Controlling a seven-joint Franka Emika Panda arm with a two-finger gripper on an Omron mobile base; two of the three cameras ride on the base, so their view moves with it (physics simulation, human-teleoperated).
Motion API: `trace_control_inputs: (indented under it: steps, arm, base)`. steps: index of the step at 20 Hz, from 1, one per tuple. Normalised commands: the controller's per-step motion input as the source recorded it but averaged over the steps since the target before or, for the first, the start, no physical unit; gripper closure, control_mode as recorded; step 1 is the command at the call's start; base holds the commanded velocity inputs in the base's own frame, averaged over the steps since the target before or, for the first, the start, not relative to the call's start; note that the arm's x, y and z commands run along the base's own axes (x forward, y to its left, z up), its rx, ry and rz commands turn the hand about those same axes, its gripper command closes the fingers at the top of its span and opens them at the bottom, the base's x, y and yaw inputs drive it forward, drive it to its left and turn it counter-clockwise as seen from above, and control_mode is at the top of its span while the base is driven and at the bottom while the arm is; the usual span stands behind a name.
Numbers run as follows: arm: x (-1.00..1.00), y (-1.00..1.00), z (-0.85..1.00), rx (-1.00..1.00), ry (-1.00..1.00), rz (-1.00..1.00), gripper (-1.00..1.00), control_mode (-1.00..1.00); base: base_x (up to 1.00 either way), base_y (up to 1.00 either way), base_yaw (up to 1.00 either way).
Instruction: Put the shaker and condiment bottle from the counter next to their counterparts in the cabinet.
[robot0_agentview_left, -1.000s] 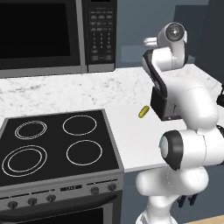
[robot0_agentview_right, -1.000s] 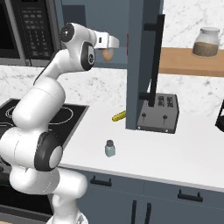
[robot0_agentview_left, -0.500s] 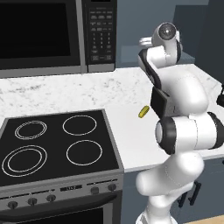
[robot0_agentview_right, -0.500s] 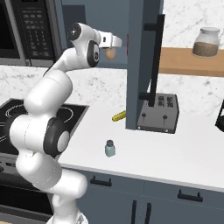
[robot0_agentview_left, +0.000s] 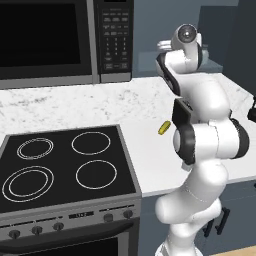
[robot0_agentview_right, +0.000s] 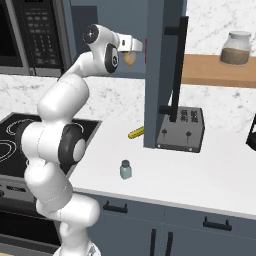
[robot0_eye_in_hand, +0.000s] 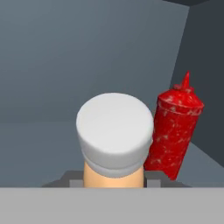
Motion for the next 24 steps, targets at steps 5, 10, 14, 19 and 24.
trace_control_inputs:
  steps: [5,10,14,19,24]
  arm:
    - [0.5,-0.17,-0.15,0.0,0.0,0.0,1.0,-1.0]
    - [0.49,-0.15,-0.19,0.0,0.0,0.0,1.0,-1.0]
    - [0.47,-0.16,-0.24,0.0,0.0,0.0,1.0,-1.0]
    - [0.34,-0.07,-0.29,0.0,0.0,0.0,-1.0,-1.0]
    - [0.01,0.0,-0.05,0.0,0.0,0.0,-1.0,-1.0]
  base:
    - [0.0,0.0,0.0]
    - [0.0,0.0,0.0]
    - [0.0,0.0,0.0]
    - [0.0,0.0,0.0]
    - [0.0,0.0,0.0]
